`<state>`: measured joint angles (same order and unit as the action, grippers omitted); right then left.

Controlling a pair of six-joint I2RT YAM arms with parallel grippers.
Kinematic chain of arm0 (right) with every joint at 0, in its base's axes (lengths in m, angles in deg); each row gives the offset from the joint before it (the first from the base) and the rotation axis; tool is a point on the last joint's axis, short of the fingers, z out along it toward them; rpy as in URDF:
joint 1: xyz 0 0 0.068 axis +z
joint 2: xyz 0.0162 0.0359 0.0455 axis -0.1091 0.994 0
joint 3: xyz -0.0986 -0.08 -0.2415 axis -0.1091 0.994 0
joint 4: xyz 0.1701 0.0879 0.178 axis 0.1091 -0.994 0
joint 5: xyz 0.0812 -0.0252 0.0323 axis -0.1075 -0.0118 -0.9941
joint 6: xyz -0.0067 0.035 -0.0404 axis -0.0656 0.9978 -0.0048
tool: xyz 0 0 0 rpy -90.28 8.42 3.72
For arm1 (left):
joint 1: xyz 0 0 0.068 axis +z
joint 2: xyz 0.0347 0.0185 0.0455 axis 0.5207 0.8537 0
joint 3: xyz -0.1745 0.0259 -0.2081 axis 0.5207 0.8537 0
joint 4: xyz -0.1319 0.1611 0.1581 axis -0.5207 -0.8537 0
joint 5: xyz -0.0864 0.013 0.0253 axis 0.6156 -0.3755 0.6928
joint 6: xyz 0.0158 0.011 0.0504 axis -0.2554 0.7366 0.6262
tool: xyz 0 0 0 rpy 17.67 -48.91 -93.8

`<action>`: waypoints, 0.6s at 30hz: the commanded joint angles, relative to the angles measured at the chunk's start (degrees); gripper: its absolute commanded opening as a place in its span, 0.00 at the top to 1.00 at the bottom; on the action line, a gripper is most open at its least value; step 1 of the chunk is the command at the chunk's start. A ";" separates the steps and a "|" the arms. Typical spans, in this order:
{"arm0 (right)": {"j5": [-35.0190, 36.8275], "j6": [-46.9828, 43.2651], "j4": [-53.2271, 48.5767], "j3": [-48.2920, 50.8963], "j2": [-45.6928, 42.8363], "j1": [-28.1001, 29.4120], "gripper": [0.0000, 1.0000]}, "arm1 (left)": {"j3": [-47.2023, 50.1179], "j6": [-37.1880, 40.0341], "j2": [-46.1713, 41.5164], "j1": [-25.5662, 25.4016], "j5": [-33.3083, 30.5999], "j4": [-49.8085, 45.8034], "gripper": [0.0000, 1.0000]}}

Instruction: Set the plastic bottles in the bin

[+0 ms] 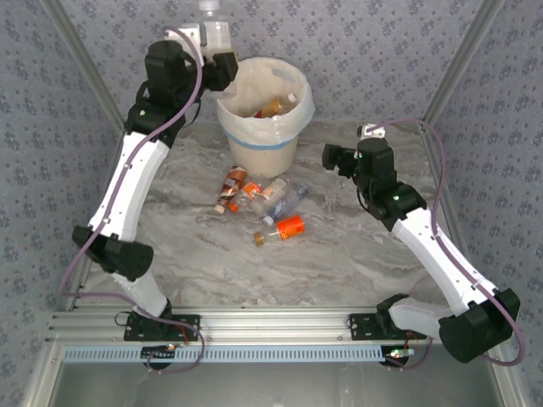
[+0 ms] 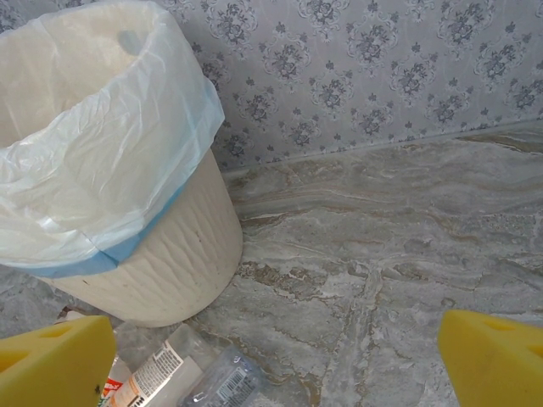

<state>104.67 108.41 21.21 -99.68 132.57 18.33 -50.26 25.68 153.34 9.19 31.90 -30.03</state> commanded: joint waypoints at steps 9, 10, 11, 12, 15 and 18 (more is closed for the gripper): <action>1.56 1.18 -2.73 0.68 -3.66 -0.43 0.00 | -45.53 4.30 29.20 -2.83 -1.76 -19.07 1.00; 1.81 1.02 -3.06 0.75 -4.05 -0.50 0.00 | -45.69 4.49 30.02 -2.83 -2.74 -19.21 1.00; 2.13 0.84 -3.39 0.79 -4.52 -0.47 0.00 | -45.09 5.09 30.54 -2.82 -3.89 -18.91 1.00; 2.52 0.74 -3.74 0.88 -4.93 -0.43 0.00 | -43.91 6.10 30.55 -2.80 -5.26 -18.20 1.00; 3.16 0.82 -4.15 1.52 -5.81 -0.52 0.00 | -39.18 8.11 30.04 -2.81 -9.41 -15.67 1.00; 3.20 1.53 -3.84 2.15 -6.12 -0.55 0.00 | -36.28 9.46 30.67 -2.84 -11.65 -14.35 0.97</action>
<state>106.20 108.67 18.66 -98.57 127.28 18.07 -87.54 32.22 184.27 6.26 24.80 -46.82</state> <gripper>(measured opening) 0.998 0.619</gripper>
